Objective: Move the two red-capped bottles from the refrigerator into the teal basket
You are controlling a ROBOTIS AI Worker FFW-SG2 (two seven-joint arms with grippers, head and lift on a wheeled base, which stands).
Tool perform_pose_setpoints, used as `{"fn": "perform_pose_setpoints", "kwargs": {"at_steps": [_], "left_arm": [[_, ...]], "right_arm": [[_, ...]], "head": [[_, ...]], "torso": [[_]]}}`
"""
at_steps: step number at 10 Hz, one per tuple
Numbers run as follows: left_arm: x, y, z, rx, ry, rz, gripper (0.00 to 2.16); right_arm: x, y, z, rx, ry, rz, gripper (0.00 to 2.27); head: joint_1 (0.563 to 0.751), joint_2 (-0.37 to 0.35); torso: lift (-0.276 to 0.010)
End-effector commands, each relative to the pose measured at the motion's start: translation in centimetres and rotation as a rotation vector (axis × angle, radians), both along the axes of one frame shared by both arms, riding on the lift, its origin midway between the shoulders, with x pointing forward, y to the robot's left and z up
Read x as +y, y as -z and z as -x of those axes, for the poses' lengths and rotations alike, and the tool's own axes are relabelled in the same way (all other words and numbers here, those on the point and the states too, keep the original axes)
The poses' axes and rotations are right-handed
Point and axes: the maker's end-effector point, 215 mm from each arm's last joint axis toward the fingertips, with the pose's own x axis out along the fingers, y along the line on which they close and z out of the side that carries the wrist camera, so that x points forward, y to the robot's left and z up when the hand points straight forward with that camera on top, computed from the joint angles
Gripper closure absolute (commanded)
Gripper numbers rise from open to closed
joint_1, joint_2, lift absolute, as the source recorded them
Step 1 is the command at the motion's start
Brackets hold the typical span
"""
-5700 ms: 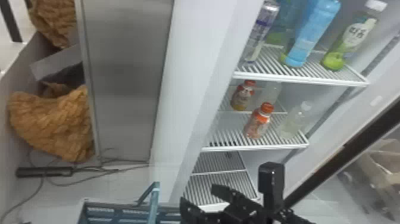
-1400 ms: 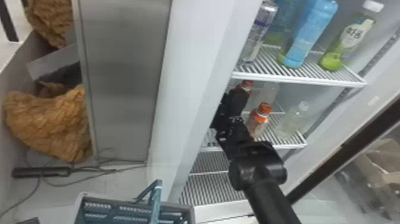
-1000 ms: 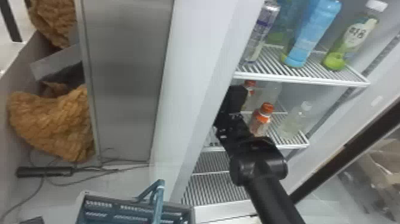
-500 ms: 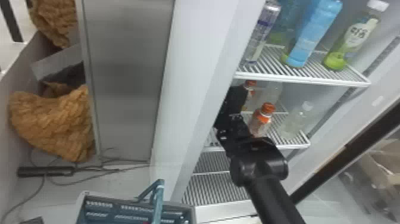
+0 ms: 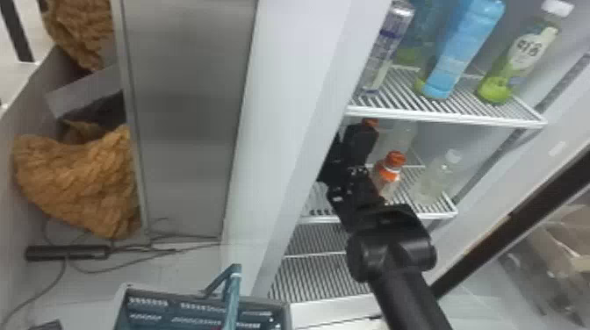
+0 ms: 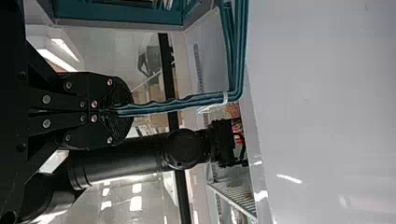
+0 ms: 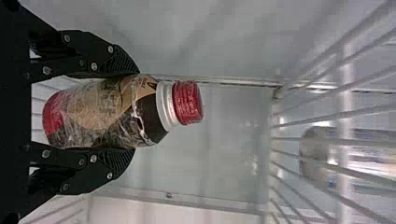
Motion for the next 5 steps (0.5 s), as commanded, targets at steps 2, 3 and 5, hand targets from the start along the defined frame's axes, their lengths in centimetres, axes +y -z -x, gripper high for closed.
{"fn": "perform_pose_setpoints", "kwargs": {"at_steps": [2,3,5], "left_arm": [[0.1,0.0,0.0,0.001,-0.002,0.001,1.16],[0.1,0.0,0.0,0.001,-0.002,0.001,1.16],[0.2,0.0,0.0,0.000,-0.004,0.000,1.16]], "right_arm": [[-1.0,-0.6,1.8,-0.020,0.015,0.011,0.89],[-0.9,-0.7,2.6,-0.021,0.010,0.004,0.89],[0.1,-1.0,4.9,-0.013,-0.015,-0.010,0.88]], "head": [[0.695,-0.347],[0.695,-0.350],[0.695,-0.350]], "torso": [[-0.224],[-0.224],[-0.224]]}}
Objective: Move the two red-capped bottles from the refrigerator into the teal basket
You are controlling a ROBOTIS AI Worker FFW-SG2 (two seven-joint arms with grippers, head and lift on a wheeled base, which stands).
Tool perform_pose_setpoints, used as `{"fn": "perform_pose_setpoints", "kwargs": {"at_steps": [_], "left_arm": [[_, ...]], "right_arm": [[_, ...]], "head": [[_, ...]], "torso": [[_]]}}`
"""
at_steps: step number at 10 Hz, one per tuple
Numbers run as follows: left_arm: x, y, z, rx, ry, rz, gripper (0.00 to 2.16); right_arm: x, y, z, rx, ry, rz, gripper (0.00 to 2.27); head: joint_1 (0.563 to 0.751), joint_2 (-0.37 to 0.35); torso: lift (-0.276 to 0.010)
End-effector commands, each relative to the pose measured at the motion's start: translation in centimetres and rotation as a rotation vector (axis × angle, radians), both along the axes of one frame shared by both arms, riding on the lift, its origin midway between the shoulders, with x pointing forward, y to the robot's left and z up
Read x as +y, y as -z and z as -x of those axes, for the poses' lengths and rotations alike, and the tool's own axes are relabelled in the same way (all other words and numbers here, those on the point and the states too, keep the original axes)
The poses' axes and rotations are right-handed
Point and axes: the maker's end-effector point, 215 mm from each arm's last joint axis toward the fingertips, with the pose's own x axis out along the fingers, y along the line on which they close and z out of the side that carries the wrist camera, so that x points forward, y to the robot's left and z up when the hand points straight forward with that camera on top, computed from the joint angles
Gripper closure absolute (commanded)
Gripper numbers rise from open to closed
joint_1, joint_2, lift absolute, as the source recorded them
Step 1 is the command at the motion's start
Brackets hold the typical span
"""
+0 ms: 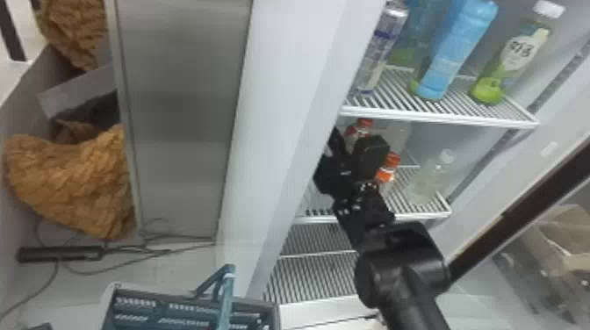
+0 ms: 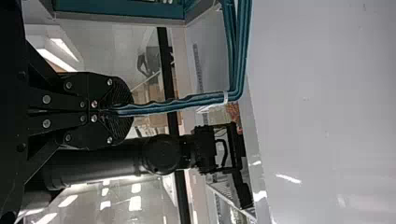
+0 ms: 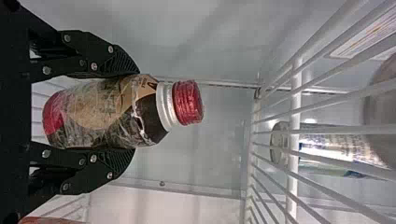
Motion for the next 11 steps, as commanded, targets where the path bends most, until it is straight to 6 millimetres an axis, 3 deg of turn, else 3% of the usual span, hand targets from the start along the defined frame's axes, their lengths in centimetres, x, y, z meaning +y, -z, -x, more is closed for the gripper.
{"fn": "perform_pose_setpoints", "kwargs": {"at_steps": [1,4,7,11], "left_arm": [[0.0,0.0,-0.1,0.000,-0.002,0.000,1.16],[0.0,-0.1,-0.1,-0.001,-0.002,0.002,1.16],[0.0,0.0,0.0,0.002,-0.002,0.002,1.16],[0.1,0.0,-0.1,-0.001,-0.001,0.000,1.16]], "right_arm": [[0.2,-0.1,1.7,0.009,-0.009,-0.006,0.88],[-0.2,-1.1,5.7,0.004,-0.007,-0.031,0.88],[-2.6,-1.9,9.3,0.013,0.033,-0.032,0.87],[-2.4,-1.5,13.8,0.086,0.011,-0.053,0.87]], "head": [[0.695,-0.350],[0.695,-0.350],[0.695,-0.350],[0.695,-0.350]], "torso": [[-0.224],[-0.224],[-0.224],[-0.224]]}}
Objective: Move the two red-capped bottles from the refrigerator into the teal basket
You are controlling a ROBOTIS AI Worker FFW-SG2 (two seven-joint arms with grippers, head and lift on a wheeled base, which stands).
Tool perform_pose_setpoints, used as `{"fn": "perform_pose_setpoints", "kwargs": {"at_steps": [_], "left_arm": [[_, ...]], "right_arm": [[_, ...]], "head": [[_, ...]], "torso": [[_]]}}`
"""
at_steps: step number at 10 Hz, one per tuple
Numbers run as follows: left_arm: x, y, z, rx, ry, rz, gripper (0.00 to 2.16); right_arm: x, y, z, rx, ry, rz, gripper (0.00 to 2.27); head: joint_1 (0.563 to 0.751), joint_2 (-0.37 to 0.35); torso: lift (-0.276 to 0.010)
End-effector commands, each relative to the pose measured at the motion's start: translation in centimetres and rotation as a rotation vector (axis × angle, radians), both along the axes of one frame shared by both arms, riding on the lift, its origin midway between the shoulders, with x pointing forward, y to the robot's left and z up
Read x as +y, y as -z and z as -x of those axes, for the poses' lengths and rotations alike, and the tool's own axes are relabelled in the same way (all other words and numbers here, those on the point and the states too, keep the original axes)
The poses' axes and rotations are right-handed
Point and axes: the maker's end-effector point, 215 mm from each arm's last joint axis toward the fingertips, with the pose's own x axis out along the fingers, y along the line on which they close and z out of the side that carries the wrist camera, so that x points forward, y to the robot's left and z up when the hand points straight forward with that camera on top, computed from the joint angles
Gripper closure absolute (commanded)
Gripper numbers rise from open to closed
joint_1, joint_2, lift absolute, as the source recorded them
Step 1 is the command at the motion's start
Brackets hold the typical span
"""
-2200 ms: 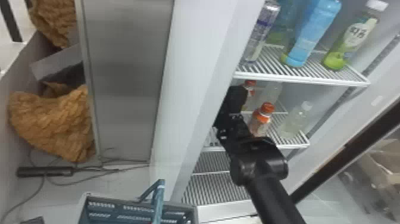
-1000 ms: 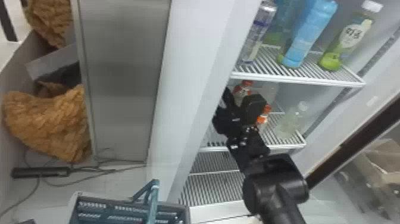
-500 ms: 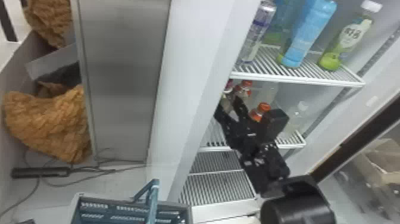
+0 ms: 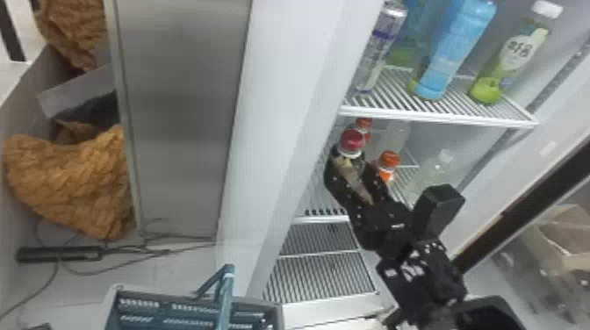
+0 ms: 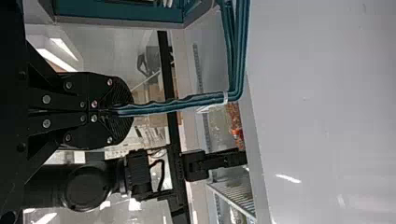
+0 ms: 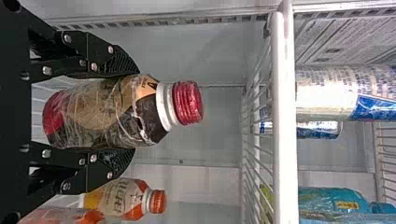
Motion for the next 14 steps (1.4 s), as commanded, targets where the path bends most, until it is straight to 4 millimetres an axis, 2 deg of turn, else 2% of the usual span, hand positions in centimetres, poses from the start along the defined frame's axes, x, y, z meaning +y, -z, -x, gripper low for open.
{"fn": "perform_pose_setpoints", "kwargs": {"at_steps": [1,3,5,9,10,12,14], "left_arm": [[-0.1,-0.1,0.0,-0.002,0.002,0.001,1.16],[0.0,-0.1,-0.1,-0.002,0.000,0.002,1.16],[0.0,-0.1,-0.1,-0.002,0.000,0.002,1.16],[0.2,0.1,0.0,0.003,-0.003,0.000,1.16],[0.2,0.1,-0.1,0.001,-0.005,-0.001,1.16],[0.2,0.1,0.1,0.004,-0.003,-0.001,1.16],[0.2,0.1,0.1,0.004,-0.003,0.000,1.16]], "right_arm": [[-0.6,-0.5,1.4,0.018,-0.001,0.009,0.87],[-1.4,-0.5,3.8,0.069,0.010,0.020,0.87],[-1.4,0.0,5.6,0.126,-0.011,0.039,0.87],[0.8,1.8,10.8,0.320,-0.106,0.053,0.88],[1.6,2.5,12.3,0.380,-0.134,0.056,0.88],[2.6,5.6,14.7,0.518,-0.201,0.055,0.88],[3.9,6.9,16.4,0.596,-0.229,0.041,0.88]], "head": [[0.695,-0.350],[0.695,-0.350],[0.695,-0.350],[0.695,-0.350],[0.695,-0.350],[0.695,-0.350],[0.695,-0.350]], "torso": [[-0.224],[-0.224],[-0.224],[-0.224],[-0.224],[-0.224],[-0.224]]}}
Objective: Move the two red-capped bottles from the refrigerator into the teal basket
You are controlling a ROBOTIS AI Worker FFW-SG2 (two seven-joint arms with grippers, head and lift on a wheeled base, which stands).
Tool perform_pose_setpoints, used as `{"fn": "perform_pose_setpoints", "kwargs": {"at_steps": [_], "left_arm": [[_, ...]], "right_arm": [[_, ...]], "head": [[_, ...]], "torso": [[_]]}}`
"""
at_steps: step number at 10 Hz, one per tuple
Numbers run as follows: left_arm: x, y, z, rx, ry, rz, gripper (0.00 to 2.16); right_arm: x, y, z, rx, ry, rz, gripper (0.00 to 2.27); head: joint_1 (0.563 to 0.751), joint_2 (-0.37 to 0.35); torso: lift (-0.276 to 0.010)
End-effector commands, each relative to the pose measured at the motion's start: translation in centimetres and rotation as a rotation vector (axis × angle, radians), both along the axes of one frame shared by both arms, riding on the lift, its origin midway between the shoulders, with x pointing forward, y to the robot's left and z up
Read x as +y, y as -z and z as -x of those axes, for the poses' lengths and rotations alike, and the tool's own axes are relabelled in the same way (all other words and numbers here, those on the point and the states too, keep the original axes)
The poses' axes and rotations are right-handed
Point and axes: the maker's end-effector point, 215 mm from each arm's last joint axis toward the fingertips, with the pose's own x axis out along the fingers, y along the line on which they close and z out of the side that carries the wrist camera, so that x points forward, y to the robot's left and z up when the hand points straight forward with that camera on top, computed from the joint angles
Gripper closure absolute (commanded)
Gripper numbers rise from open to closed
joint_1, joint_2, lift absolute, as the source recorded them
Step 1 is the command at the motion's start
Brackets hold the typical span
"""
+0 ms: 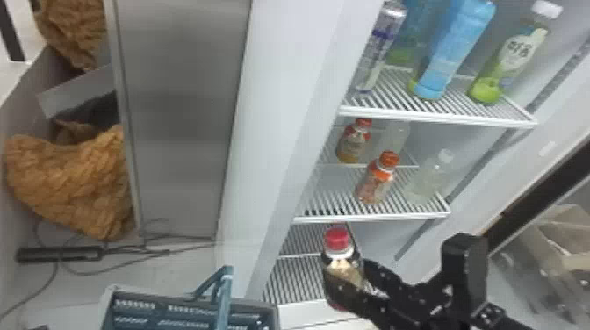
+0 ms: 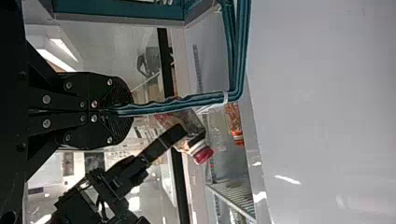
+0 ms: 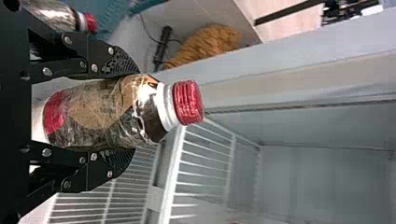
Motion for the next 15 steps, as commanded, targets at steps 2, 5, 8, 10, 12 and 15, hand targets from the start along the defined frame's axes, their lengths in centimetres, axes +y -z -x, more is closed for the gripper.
{"fn": "perform_pose_setpoints", "kwargs": {"at_steps": [2,5,8,10,12,15], "left_arm": [[0.0,0.0,0.0,0.000,0.000,-0.001,1.16],[0.2,0.1,-0.1,-0.001,-0.003,-0.003,1.16],[0.2,0.1,-0.1,0.001,-0.005,-0.001,1.16],[0.2,0.0,-0.2,0.000,-0.009,0.001,1.16],[0.3,0.1,-0.1,0.002,-0.010,0.001,1.16],[0.3,0.1,-0.1,0.002,-0.010,0.001,1.16]], "right_arm": [[2.5,2.2,1.0,0.092,-0.058,-0.048,0.88],[8.2,4.1,2.2,0.162,-0.172,-0.173,0.88],[12.6,5.5,4.1,0.244,-0.254,-0.277,0.87],[14.0,6.4,4.7,0.283,-0.276,-0.327,0.88],[14.2,6.9,4.8,0.298,-0.276,-0.342,0.71],[14.3,6.7,3.9,0.270,-0.281,-0.362,0.27]], "head": [[0.695,-0.350],[0.695,-0.350],[0.695,-0.350],[0.695,-0.325],[0.695,-0.296],[0.695,-0.289]], "torso": [[-0.224],[-0.224],[-0.224],[-0.224],[-0.224],[-0.224]]}}
